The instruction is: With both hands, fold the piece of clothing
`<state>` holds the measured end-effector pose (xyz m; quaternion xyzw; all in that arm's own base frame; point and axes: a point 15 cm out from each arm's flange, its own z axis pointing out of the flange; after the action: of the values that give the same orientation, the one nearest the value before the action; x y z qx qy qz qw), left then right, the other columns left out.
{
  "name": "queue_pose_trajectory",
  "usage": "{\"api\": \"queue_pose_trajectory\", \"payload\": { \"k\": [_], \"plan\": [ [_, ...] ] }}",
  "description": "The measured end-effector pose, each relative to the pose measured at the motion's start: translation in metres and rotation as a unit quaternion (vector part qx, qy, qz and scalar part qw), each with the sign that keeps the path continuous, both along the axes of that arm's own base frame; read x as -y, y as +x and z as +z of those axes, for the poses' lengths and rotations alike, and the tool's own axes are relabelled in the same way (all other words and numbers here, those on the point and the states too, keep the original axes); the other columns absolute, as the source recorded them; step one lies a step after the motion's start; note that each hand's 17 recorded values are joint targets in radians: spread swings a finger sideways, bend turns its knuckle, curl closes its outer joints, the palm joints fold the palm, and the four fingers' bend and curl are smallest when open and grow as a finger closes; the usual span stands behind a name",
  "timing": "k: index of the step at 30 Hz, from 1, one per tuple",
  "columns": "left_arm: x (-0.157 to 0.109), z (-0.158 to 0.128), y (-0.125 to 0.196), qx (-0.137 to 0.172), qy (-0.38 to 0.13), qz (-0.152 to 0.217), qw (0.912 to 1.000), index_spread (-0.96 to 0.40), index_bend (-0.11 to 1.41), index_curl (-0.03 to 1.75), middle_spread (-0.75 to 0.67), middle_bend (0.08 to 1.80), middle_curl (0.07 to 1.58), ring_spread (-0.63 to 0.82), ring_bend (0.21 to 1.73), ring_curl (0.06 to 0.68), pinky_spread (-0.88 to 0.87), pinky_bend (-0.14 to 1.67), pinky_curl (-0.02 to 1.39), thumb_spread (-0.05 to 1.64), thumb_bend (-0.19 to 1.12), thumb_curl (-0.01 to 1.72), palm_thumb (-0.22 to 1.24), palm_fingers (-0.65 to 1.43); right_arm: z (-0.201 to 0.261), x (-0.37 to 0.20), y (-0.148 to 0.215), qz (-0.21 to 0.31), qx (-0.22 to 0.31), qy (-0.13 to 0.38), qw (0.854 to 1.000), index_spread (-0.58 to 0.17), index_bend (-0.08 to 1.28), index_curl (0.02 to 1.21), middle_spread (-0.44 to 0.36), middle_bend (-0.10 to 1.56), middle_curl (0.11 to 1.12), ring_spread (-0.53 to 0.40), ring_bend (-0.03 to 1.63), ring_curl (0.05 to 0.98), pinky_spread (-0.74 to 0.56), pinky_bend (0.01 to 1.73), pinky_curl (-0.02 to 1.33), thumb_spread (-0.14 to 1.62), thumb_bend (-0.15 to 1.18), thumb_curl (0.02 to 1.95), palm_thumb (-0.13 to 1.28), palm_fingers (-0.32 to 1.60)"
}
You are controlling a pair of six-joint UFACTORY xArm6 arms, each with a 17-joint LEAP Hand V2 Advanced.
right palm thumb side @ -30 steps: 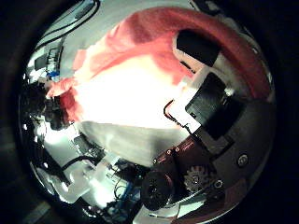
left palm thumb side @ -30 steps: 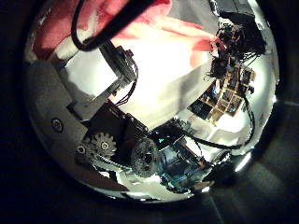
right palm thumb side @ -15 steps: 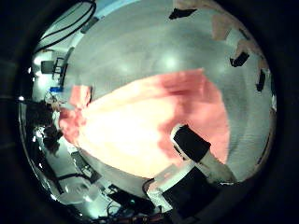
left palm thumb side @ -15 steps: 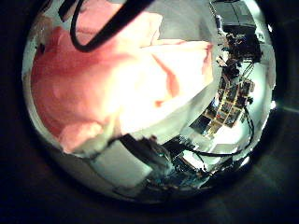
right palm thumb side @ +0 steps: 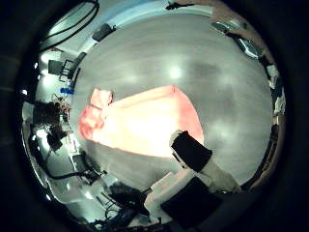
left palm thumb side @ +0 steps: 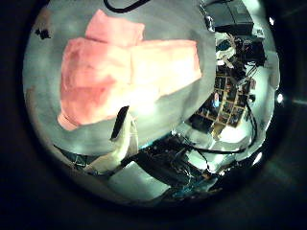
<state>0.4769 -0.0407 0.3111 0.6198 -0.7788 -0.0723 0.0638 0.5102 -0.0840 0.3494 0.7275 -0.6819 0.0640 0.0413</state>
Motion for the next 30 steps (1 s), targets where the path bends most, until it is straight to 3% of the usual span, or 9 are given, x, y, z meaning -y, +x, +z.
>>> {"api": "queue_pose_trajectory", "payload": {
  "k": [3, 8, 12, 23, 30],
  "plan": [
    [0.003, -0.014, -0.016, -0.016, -0.005, -0.003, 0.9999, -0.01, 0.15, 0.56, 0.24, 0.22, 0.42, 0.33, 0.79, 0.255, 0.39, 0.56, 0.38, 1.14, -0.02, 0.36, 0.42, -0.04, -0.010, 0.001, -0.020, 0.002, -0.017, 0.001, 1.000, -0.398, 0.21, 0.44, -0.103, 0.47, 0.44, -0.070, 0.77, 0.361, 0.25, 0.64, 0.43, 1.17, -0.03, 0.39, 0.59, 0.09],
    [0.009, -0.024, -0.031, -0.012, -0.006, 0.001, 0.9999, 0.00, 0.17, 0.50, 0.25, 0.20, 0.40, 0.36, 0.75, 0.239, 0.43, 0.52, 0.36, 1.15, -0.02, 0.35, 0.41, 0.00, -0.021, 0.004, -0.044, 0.002, -0.034, 0.003, 0.999, -0.392, 0.18, 0.41, -0.093, 0.43, 0.41, -0.047, 0.73, 0.335, 0.29, 0.60, 0.39, 1.16, -0.02, 0.39, 0.58, 0.13],
    [0.022, -0.038, -0.045, -0.026, 0.001, -0.005, 0.9996, 0.00, 0.17, 0.47, 0.26, 0.19, 0.38, 0.37, 0.74, 0.231, 0.44, 0.50, 0.36, 1.15, -0.02, 0.34, 0.41, 0.01, -0.037, 0.009, -0.056, 0.002, -0.054, 0.006, 0.999, -0.389, 0.17, 0.39, -0.090, 0.40, 0.40, -0.038, 0.70, 0.322, 0.30, 0.58, 0.37, 1.16, -0.02, 0.38, 0.57, 0.15],
    [0.017, -0.104, -0.056, -0.047, 0.010, -0.012, 0.9988, -0.01, 0.18, 0.42, 0.22, 0.18, 0.35, 0.39, 0.70, 0.220, 0.45, 0.45, 0.34, 1.22, -0.01, 0.32, 0.41, 0.04, -0.062, 0.008, -0.066, 0.001, -0.081, 0.010, 0.997, -0.381, 0.16, 0.34, -0.075, 0.36, 0.38, -0.026, 0.65, 0.296, 0.32, 0.55, 0.33, 1.16, -0.02, 0.37, 0.55, 0.17],
    [0.010, -0.130, -0.053, -0.050, 0.013, -0.007, 0.9986, -0.01, 0.18, 0.40, 0.20, 0.18, 0.34, 0.39, 0.67, 0.214, 0.45, 0.43, 0.34, 1.27, -0.01, 0.30, 0.42, 0.05, -0.078, 0.007, -0.068, 0.006, -0.103, 0.009, 0.995, -0.375, 0.15, 0.31, -0.057, 0.33, 0.37, -0.012, 0.63, 0.285, 0.32, 0.56, 0.32, 1.16, -0.02, 0.37, 0.55, 0.14]
  ]
}}
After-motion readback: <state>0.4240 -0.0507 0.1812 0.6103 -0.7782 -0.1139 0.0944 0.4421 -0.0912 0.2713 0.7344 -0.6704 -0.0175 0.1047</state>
